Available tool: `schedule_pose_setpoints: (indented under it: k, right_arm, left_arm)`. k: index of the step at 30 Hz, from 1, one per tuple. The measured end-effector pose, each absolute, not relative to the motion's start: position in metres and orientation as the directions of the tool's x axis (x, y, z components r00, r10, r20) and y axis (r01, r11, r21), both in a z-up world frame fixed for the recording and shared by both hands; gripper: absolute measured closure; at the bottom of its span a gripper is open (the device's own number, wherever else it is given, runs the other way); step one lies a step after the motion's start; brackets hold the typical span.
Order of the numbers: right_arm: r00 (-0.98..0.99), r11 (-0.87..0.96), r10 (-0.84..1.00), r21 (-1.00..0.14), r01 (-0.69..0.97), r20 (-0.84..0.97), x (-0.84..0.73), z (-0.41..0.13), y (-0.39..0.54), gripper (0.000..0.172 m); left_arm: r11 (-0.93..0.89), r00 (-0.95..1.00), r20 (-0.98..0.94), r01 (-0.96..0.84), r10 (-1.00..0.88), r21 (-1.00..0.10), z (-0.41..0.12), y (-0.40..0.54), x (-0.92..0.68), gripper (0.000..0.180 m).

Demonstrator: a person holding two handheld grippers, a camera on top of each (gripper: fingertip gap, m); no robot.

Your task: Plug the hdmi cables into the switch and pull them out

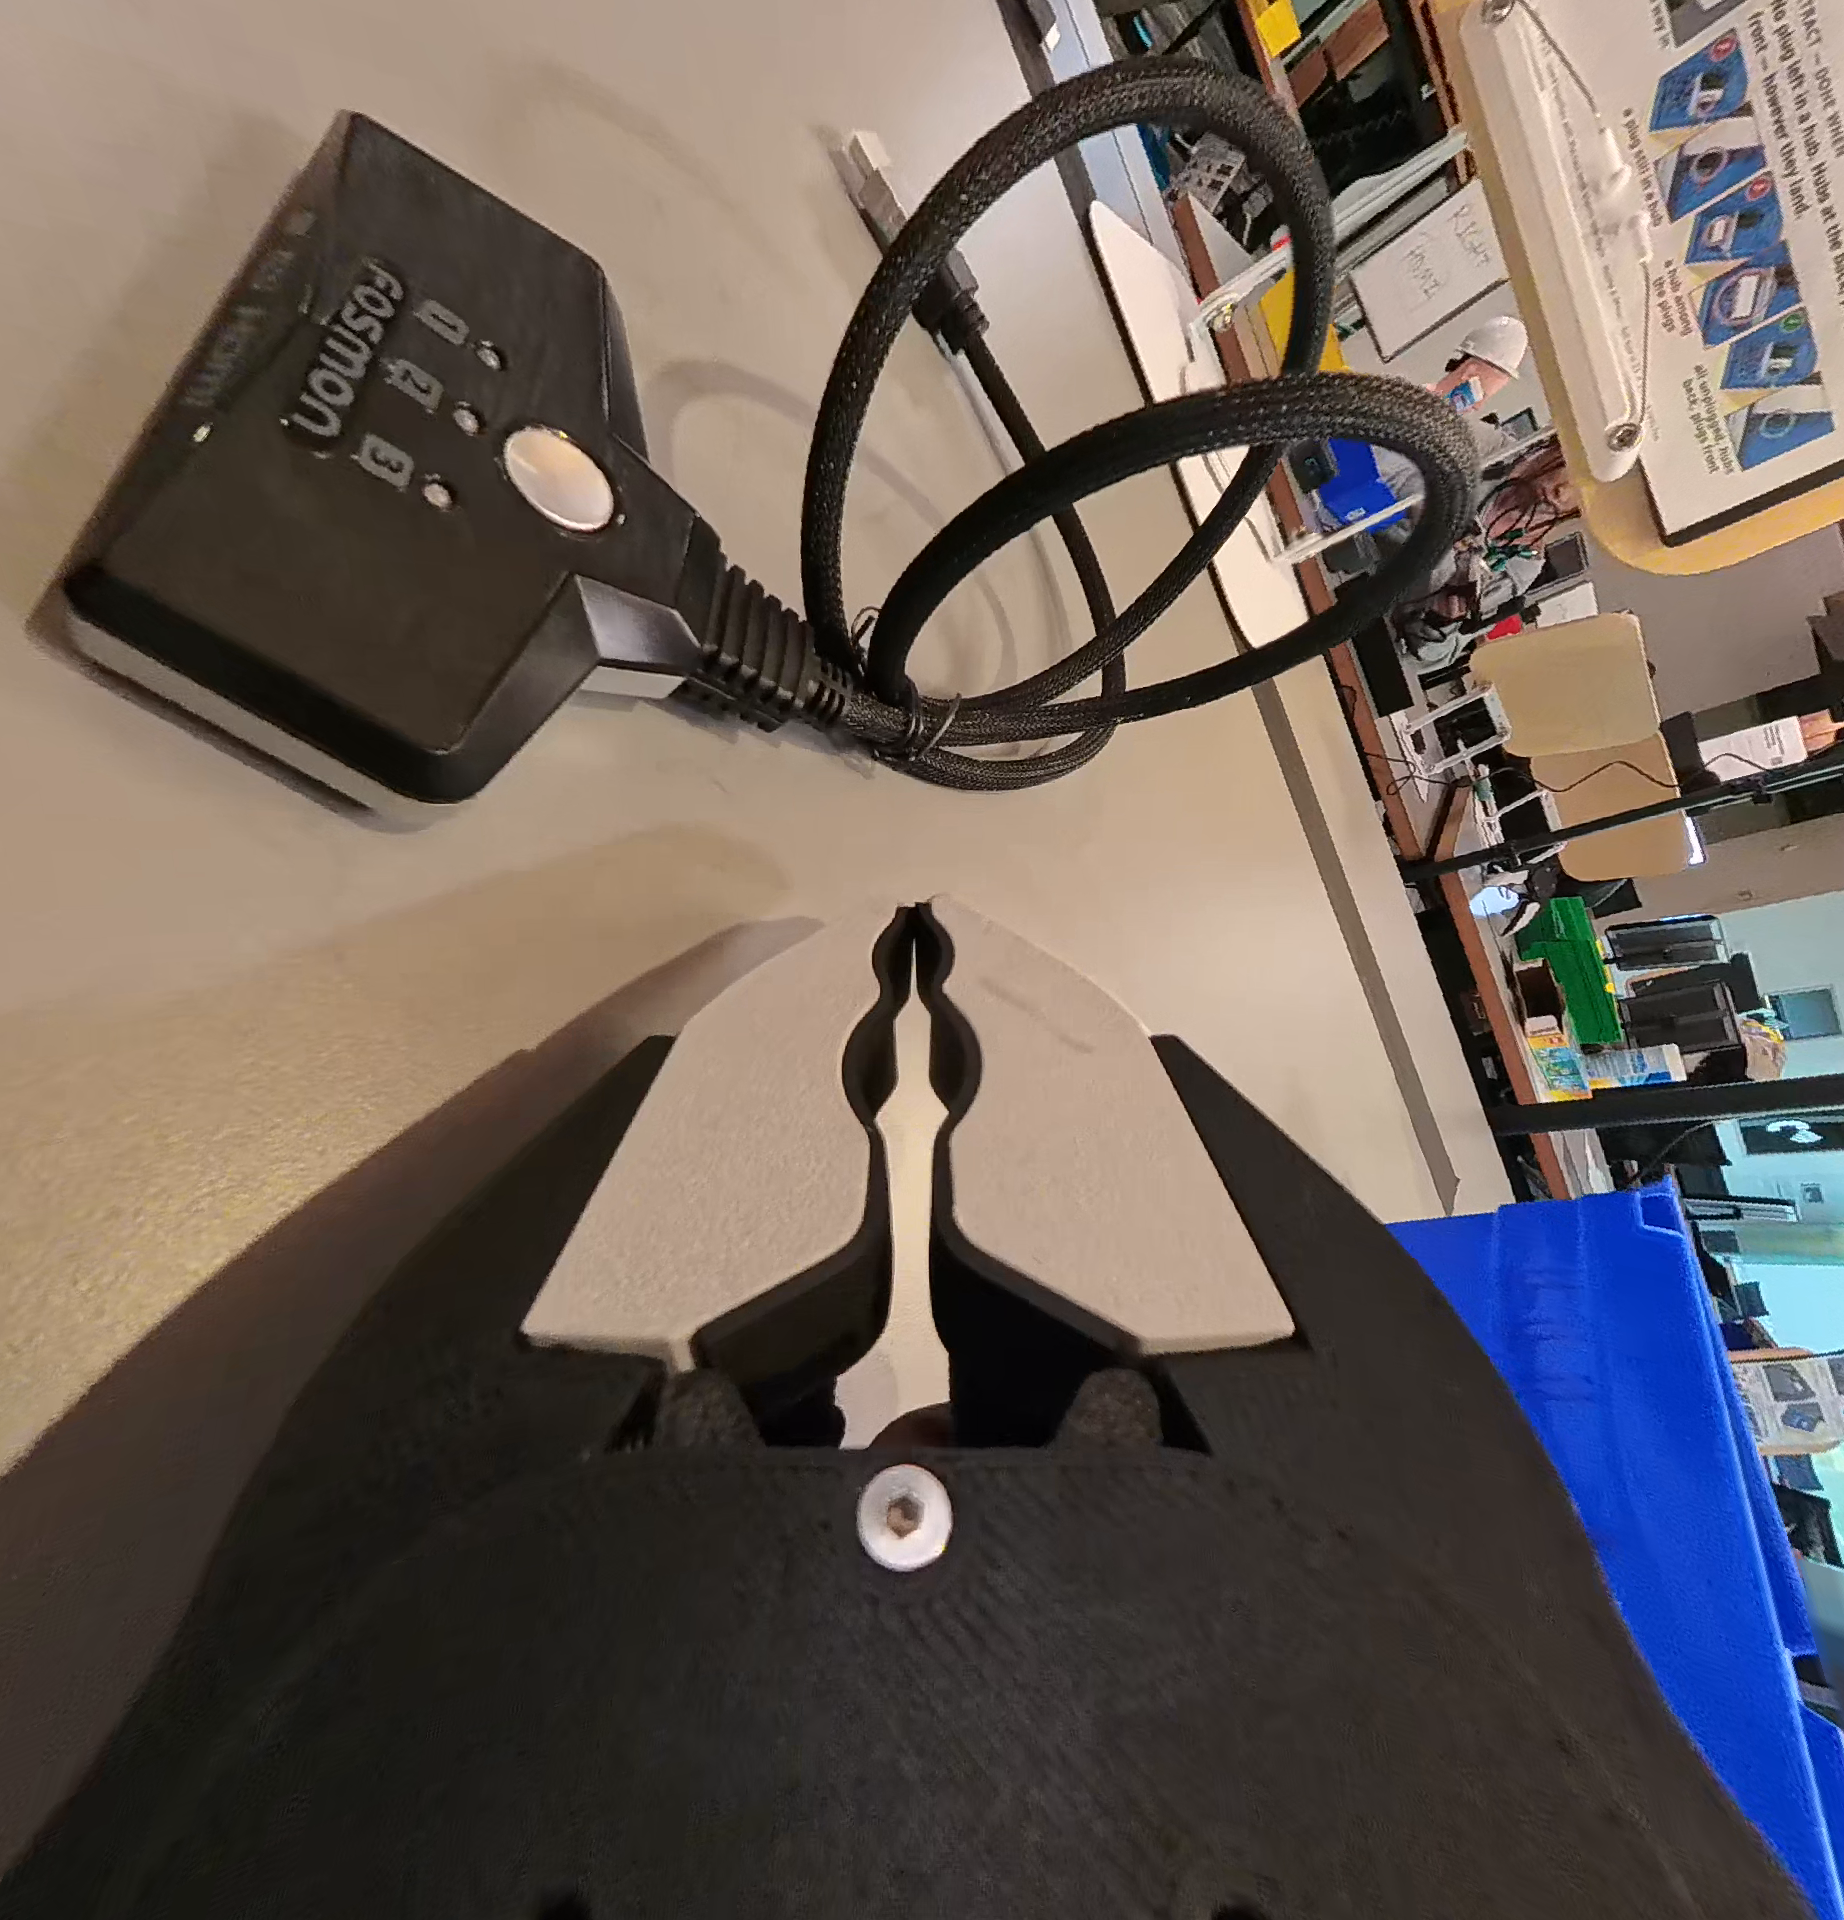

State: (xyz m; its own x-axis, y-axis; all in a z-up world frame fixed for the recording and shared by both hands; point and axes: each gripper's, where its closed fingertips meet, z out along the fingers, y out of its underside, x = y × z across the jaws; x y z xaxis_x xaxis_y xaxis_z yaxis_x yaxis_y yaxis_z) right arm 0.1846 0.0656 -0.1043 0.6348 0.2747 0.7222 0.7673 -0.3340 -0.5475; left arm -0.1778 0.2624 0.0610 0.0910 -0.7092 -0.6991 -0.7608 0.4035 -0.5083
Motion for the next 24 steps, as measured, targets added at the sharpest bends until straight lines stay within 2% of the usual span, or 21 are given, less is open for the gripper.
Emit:
schedule_pose_setpoints:
  k: [4, 8, 11, 15, 18, 21, 24]
  right_arm:
    - [0.615, -0.351, 0.272, -0.518, 0.78, 0.74, 0.186, -0.108, 0.067, 0.172]
    - [0.617, -0.368, 0.255, -0.516, 0.774, 0.744, 0.189, -0.107, 0.068, 0.172]
    - [0.605, -0.37, 0.243, -0.504, 0.78, 0.758, 0.19, -0.107, 0.069, 0.172]
    - [0.591, -0.366, 0.236, -0.493, 0.789, 0.771, 0.19, -0.107, 0.069, 0.172]
    - [0.587, -0.368, 0.231, -0.489, 0.791, 0.776, 0.19, -0.107, 0.069, 0.172]
    - [0.587, -0.376, 0.224, -0.487, 0.789, 0.778, 0.191, -0.107, 0.071, 0.172]
    - [0.586, -0.376, 0.223, -0.486, 0.789, 0.779, 0.192, -0.107, 0.071, 0.172]
  left_arm:
    - [0.117, 0.186, -0.665, -0.916, -0.723, -0.384, 0.059, 0.323, -0.288, 0.138]
    - [-0.128, 0.262, -0.532, -0.953, -0.805, -0.276, 0.008, 0.361, -0.357, 0.138]
    - [-0.263, 0.359, -0.418, -0.926, -0.834, -0.27, -0.033, 0.377, -0.371, 0.137]
    - [-0.358, 0.407, -0.372, -0.913, -0.834, -0.195, -0.074, 0.394, -0.382, 0.138]
    - [-0.35, 0.372, -0.403, -0.928, -0.837, -0.13, -0.093, 0.404, -0.388, 0.139]
    - [-0.327, 0.323, -0.481, -0.942, -0.815, -0.078, -0.096, 0.413, -0.392, 0.152]
    - [-0.3, 0.293, -0.506, -0.951, -0.811, -0.069, -0.092, 0.413, -0.39, 0.157]
